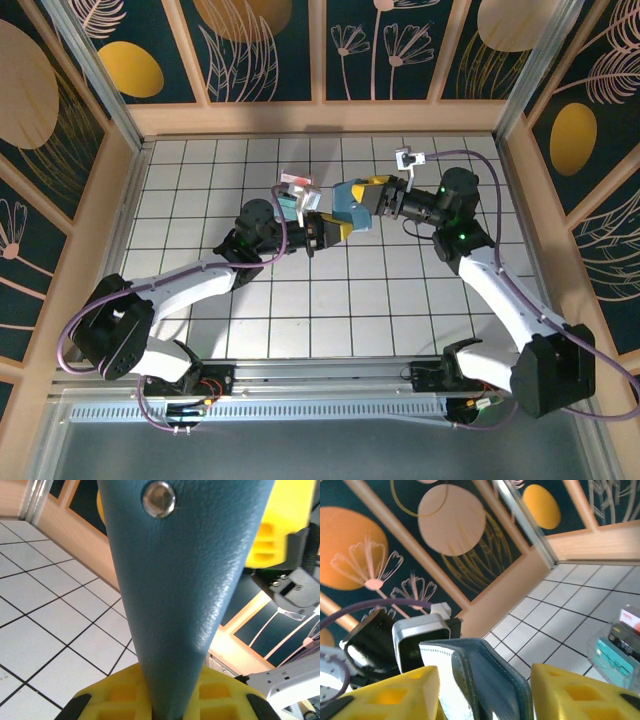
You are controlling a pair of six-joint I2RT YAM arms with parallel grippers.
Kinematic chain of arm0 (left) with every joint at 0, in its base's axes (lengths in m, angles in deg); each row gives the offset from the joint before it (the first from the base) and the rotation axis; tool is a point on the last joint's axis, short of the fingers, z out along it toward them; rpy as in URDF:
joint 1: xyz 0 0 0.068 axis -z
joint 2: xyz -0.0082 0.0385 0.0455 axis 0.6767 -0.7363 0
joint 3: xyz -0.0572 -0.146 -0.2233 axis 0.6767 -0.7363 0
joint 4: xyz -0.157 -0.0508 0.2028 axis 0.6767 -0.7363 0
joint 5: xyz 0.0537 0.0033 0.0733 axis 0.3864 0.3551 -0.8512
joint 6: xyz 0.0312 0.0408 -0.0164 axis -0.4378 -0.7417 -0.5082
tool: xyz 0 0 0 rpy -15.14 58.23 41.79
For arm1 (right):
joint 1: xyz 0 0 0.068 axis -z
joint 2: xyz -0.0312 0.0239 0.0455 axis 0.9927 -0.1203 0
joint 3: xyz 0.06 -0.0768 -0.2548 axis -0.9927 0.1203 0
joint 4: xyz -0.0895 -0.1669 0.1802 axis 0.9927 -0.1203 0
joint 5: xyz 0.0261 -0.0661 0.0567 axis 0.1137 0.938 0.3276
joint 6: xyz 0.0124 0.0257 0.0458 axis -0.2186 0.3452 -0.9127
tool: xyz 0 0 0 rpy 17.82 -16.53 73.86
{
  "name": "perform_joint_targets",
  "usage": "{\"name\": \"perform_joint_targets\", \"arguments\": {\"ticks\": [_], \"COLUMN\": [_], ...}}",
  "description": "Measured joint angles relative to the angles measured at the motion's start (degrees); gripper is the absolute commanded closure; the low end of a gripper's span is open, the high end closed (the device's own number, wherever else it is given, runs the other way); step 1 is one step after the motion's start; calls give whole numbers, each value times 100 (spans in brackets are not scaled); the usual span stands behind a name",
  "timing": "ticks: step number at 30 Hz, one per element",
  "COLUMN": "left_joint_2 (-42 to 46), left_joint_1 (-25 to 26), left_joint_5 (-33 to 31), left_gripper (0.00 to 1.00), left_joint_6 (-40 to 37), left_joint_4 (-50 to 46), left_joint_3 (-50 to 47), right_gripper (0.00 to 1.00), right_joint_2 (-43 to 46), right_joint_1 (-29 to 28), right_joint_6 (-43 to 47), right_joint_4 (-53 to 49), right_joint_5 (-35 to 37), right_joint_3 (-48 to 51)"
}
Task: Take the credit cards out of the card holder
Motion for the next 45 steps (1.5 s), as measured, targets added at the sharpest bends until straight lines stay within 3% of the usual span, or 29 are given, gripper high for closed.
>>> {"name": "perform_joint_targets", "arguments": {"ticks": [5,8,13,15,18,26,29,41,45], "left_joint_2": [0,0,0,0,0,2,2,111,199], "left_joint_1": [0,17,17,17,11,9,15,-17,-195], "left_joint_5": [-76,-50,74,85,46,-9,-74,-258,-197], "left_gripper": [99,98,97,95,89,67,58,60,49], "left_joint_6": [-103,-149,-212,-229,-227,-181,-186,-15,223], "left_joint_4": [-55,-61,-146,-190,-356,-407,-387,7,358], "left_joint_3": [63,133,195,195,195,197,197,13,-90], "right_gripper": [39,26,23,31,53,87,88,89,89], "right_joint_2": [393,439,310,212,138,144,186,216,216], "right_joint_1": [-153,-256,-452,-501,-557,-588,-603,-564,-444], "right_joint_6": [20,7,90,153,227,319,321,299,251], "right_joint_4": [-269,-269,-479,-584,-658,-750,-743,-645,-505], "right_joint_5": [525,758,1010,1104,1196,1353,1394,1333,1073], "right_joint_3": [15,15,4,-9,-39,-66,-68,-50,28]}}
